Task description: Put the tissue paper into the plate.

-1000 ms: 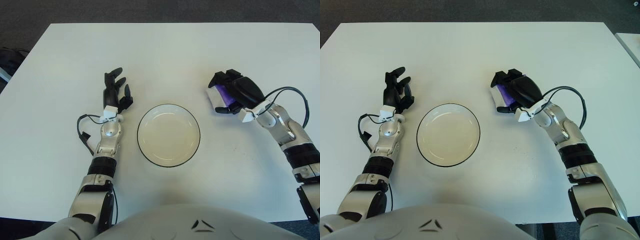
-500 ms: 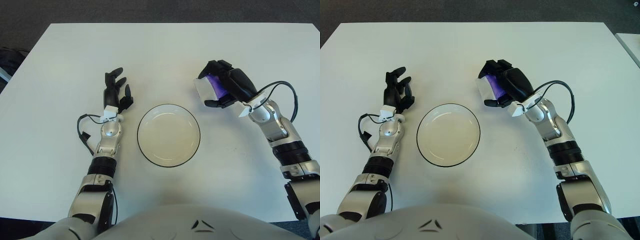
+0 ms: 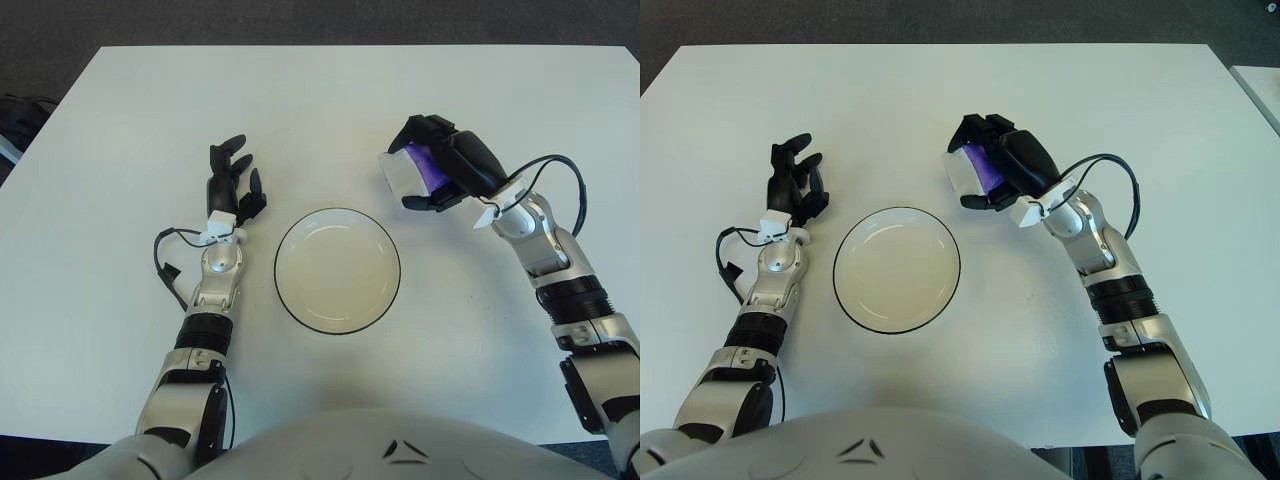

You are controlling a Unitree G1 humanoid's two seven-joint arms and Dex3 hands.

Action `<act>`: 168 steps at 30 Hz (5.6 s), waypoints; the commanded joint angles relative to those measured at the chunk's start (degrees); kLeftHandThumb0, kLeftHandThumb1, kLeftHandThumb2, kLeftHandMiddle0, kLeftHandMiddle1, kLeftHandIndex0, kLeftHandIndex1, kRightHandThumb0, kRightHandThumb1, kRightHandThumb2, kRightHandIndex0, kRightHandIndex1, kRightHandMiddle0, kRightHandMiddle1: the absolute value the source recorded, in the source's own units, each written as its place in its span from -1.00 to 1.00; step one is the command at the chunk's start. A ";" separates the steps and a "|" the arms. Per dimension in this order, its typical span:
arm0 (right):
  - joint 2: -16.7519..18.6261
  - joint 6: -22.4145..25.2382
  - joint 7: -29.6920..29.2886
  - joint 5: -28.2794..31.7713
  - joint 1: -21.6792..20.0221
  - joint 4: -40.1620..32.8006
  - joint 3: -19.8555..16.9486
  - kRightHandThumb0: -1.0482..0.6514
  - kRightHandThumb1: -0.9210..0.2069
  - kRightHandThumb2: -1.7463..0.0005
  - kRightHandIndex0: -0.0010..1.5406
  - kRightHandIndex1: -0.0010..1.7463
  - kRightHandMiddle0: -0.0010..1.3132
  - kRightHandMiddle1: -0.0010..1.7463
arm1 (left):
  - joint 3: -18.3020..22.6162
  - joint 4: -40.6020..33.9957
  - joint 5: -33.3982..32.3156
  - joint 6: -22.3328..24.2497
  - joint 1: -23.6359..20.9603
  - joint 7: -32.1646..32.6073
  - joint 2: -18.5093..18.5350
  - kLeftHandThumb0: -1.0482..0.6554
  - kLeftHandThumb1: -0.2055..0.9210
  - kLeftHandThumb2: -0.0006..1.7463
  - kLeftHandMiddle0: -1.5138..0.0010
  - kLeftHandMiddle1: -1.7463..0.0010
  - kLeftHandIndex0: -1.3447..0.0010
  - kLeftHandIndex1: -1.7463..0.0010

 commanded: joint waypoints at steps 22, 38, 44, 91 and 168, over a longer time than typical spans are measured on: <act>2.47 -0.22 2.12 -2.31 -5.35 -4.78 0.80 -0.28 -0.18 -0.30 0.52 1.00 -0.24 1.00 | -0.80 7.69 1.61 1.15 7.20 -0.28 0.21 -0.57 1.00 -0.10 0.64 0.25 1.00 -0.10; 4.88 3.57 7.55 0.22 -5.72 -10.90 2.43 -0.29 -0.12 -0.35 0.57 1.00 -0.20 1.00 | -0.89 10.95 1.83 0.73 5.99 0.07 0.84 -0.55 1.00 -0.11 0.64 0.22 1.00 -0.11; 4.69 4.93 11.47 1.40 -5.64 -13.75 3.08 -0.29 -0.10 -0.36 0.56 1.00 -0.19 1.00 | -0.73 14.36 1.42 -0.86 4.76 -0.24 1.26 -0.53 1.00 -0.13 0.66 0.23 1.00 -0.07; 3.82 -2.39 16.61 -4.17 -2.30 -24.44 8.88 -0.25 -0.29 -0.21 0.43 1.00 -0.31 1.00 | -0.33 21.23 1.34 -5.70 1.89 2.18 -0.06 -0.58 1.00 -0.11 0.65 0.27 1.00 -0.04; 8.48 -9.85 11.96 -11.99 0.58 -20.33 16.19 -0.28 -0.12 -0.35 0.49 1.00 -0.20 1.00 | -1.50 23.65 2.03 -6.36 1.06 5.14 0.92 -0.58 1.00 -0.08 0.64 0.27 1.00 -0.06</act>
